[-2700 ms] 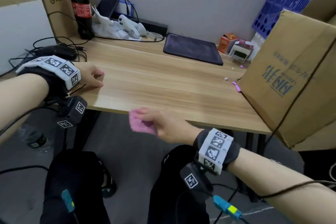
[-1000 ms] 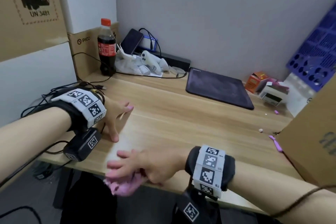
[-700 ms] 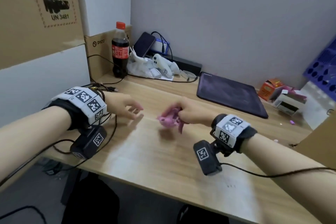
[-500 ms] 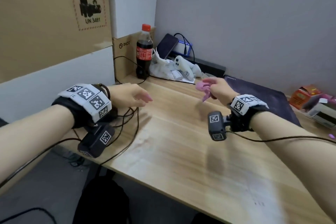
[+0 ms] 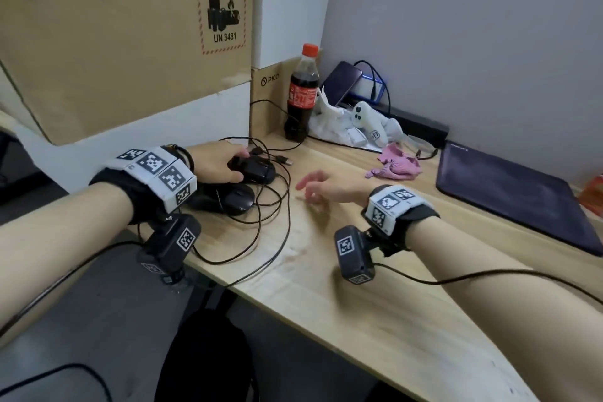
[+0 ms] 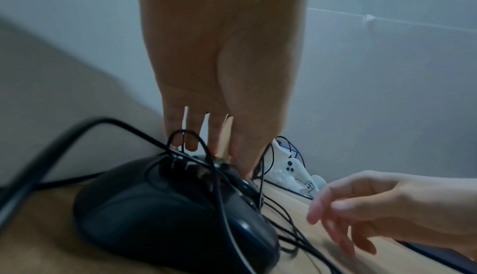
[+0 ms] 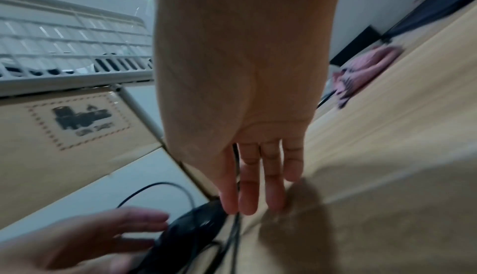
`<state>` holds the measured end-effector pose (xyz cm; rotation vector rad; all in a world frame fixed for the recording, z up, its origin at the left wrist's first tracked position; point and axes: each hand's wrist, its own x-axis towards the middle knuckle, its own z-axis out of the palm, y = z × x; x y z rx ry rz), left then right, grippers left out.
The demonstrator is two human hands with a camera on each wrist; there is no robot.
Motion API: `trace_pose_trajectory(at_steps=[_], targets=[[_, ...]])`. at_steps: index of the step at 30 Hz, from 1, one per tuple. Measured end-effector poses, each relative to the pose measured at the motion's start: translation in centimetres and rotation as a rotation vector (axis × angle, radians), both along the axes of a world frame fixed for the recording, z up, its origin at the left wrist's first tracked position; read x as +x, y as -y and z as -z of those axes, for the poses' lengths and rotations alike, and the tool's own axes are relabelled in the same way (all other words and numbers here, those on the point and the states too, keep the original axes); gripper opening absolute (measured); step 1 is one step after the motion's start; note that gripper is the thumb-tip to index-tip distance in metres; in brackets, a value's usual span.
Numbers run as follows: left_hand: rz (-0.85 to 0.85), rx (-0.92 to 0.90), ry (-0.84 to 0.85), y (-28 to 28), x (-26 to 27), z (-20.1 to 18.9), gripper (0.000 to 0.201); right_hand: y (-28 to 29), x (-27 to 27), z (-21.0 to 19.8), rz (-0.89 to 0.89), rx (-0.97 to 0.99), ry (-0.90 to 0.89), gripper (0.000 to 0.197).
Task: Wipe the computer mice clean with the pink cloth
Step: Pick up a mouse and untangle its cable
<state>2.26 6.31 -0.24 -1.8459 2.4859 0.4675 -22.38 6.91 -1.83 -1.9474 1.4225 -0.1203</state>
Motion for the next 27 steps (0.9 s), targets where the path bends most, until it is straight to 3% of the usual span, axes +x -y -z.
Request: trace_pose_trajectory(at_steps=[4,8,11,15,17,19,22,25,27], targets=[[0.109,0.033,0.031,-0.5,0.4,-0.9,0.047,0.1,4.1,0.4,-0.068,-0.003,-0.001,0.022],[0.165,0.207,0.056,-1.4,1.2,-1.3,0.074,-0.1,5.6,1.0,-0.161,0.006,-0.087,0.015],[0.187,0.119,0.155,-1.6,0.9,-0.5,0.085,-0.4,5.9,1.2,-0.173,-0.017,-0.127,0.017],[0.201,0.051,0.214,-1.6,0.1,0.2,0.078,-0.8,6.0,1.6,-0.214,-0.213,-0.222,0.019],[0.21,0.05,0.189,-1.6,-0.1,0.4,0.074,-0.7,5.9,1.8,-0.212,-0.248,-0.23,0.009],[0.219,0.041,0.163,-1.7,-0.1,0.5,0.072,-0.7,5.4,1.3,-0.222,-0.255,-0.224,0.023],[0.219,0.027,0.126,-1.8,-0.2,0.8,0.072,-1.1,4.4,0.5,-0.276,-0.253,-0.212,0.013],[0.204,0.002,0.013,-1.9,-0.5,0.6,0.07,-1.5,3.6,0.4,-0.296,-0.282,-0.187,0.023],[0.199,-0.023,-0.078,-1.9,-0.9,0.4,0.069,-1.7,3.2,0.4,-0.303,-0.303,-0.156,0.01]])
